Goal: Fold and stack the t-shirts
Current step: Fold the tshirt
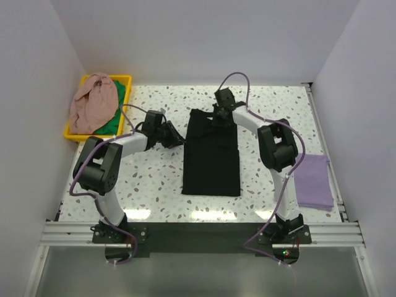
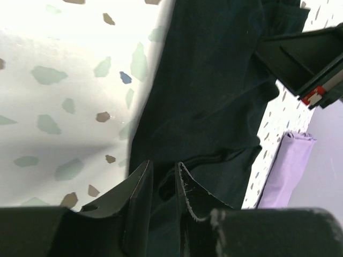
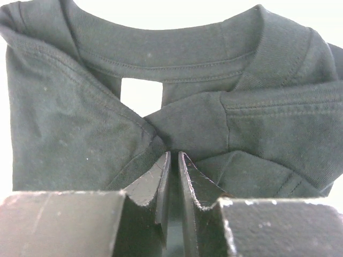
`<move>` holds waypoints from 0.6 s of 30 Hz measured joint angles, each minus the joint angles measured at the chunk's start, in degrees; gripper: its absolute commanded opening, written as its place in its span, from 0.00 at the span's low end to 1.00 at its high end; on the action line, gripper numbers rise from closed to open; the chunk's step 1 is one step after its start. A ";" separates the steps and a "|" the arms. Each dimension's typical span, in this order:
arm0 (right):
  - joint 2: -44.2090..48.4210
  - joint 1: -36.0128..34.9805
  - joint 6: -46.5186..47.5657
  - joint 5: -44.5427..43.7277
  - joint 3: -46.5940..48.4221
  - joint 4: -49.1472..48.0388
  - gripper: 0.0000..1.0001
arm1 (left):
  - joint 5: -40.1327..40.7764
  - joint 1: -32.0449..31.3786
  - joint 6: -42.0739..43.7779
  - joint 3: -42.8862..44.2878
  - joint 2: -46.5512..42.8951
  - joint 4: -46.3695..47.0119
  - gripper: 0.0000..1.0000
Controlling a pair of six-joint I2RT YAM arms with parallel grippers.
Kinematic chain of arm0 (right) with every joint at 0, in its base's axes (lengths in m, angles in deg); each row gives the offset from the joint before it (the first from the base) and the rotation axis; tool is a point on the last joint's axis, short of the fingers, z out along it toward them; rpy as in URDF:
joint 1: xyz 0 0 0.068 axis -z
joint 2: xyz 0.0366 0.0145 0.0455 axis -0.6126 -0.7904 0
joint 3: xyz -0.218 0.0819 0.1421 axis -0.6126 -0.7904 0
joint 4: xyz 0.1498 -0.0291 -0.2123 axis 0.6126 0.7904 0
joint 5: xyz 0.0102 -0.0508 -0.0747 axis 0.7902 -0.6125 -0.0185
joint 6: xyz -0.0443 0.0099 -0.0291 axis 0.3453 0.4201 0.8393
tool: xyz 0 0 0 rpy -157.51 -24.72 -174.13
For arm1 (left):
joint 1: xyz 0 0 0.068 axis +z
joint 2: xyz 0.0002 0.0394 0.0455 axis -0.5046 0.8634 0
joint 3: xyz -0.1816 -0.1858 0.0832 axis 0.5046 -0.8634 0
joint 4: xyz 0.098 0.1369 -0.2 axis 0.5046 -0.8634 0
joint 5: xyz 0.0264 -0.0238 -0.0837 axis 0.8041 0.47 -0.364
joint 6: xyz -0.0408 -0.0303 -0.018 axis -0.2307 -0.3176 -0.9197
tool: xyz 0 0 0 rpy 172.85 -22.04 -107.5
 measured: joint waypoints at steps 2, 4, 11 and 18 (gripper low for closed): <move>-2.36 0.02 -0.04 0.61 3.52 0.37 0.19 | -0.24 0.72 0.02 -0.07 0.00 -0.02 0.28; -4.00 0.11 -0.13 0.96 6.21 0.55 0.23 | -0.59 1.27 0.11 -0.07 0.00 0.00 0.29; -6.88 1.01 -1.49 3.72 11.41 0.92 0.51 | -1.77 1.75 0.92 -0.07 0.00 -0.02 0.32; -6.21 2.23 -2.49 5.18 11.98 0.94 0.66 | -2.97 1.75 1.03 -0.48 -0.63 0.02 0.35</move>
